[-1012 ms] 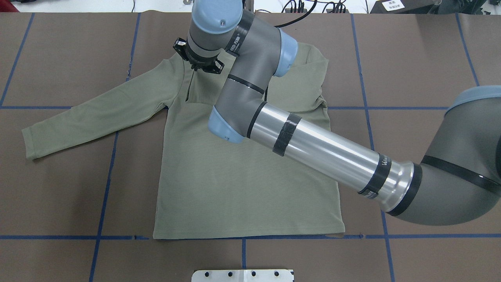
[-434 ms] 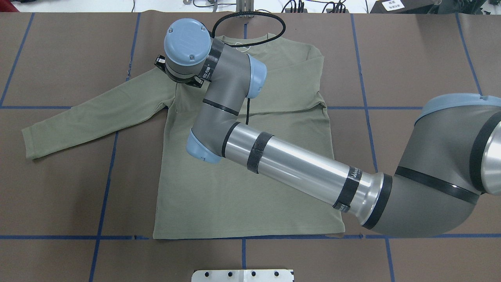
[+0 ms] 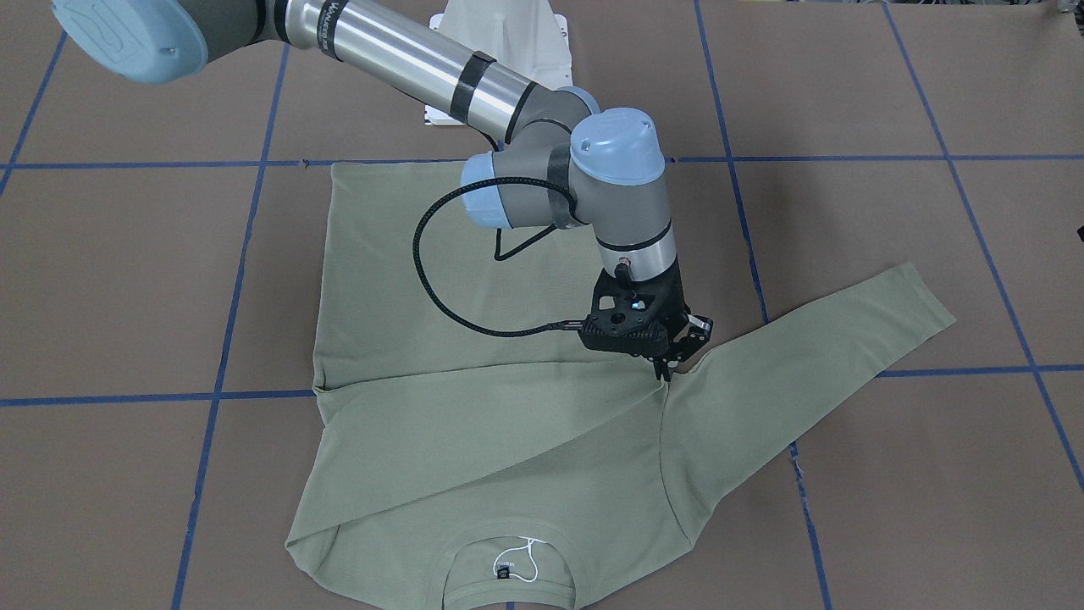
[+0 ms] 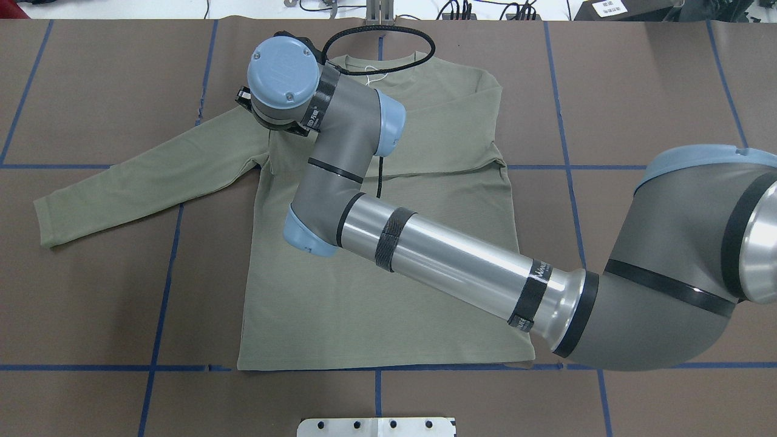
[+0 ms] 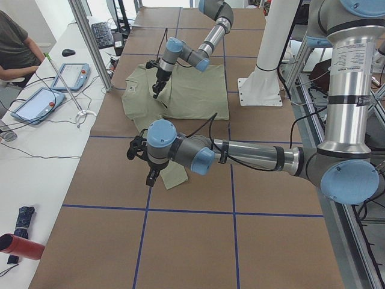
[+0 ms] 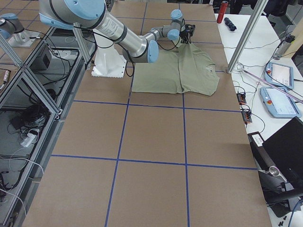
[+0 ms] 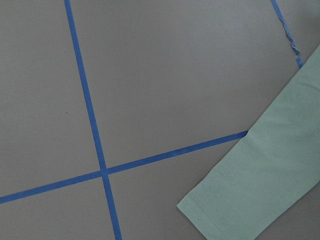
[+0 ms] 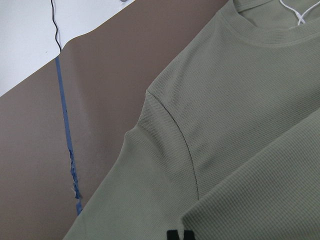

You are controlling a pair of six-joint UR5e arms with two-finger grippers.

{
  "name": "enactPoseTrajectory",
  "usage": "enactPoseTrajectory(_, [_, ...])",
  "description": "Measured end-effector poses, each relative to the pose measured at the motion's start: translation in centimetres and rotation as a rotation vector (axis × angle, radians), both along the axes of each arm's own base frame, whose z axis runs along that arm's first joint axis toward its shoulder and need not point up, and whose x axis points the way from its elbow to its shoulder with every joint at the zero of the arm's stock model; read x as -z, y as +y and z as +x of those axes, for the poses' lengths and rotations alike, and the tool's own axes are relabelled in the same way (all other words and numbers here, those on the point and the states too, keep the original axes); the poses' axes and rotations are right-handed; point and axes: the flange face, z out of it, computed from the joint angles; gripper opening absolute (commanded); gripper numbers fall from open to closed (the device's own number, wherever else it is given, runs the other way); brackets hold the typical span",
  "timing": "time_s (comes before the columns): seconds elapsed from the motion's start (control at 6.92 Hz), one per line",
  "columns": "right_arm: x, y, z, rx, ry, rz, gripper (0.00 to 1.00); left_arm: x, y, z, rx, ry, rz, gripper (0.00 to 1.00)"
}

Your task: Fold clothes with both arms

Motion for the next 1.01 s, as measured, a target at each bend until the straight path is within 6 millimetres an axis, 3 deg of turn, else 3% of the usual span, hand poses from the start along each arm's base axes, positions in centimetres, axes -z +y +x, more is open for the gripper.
enactPoseTrajectory(0.29, [0.5, -0.1, -0.4, -0.048, -0.027, -0.040, 0.96, 0.3, 0.1, 2.3, -0.060, 0.047, 0.010, 0.99])
enactPoseTrajectory(0.58, [2.7, 0.1, 0.0, -0.081, -0.075, -0.074, 0.99, 0.0, 0.1, 5.5, -0.092, 0.072, -0.017, 1.00])
enactPoseTrajectory(0.87, [5.8, 1.3, 2.5, -0.095, -0.124, -0.099, 0.99, -2.8, -0.6, 8.4, -0.049, 0.099, -0.151, 0.92])
enactPoseTrajectory(1.01, [5.2, 2.1, 4.6, -0.097, -0.117, -0.107, 0.99, -5.2, -1.1, 10.6, -0.047, 0.109, -0.198, 0.90])
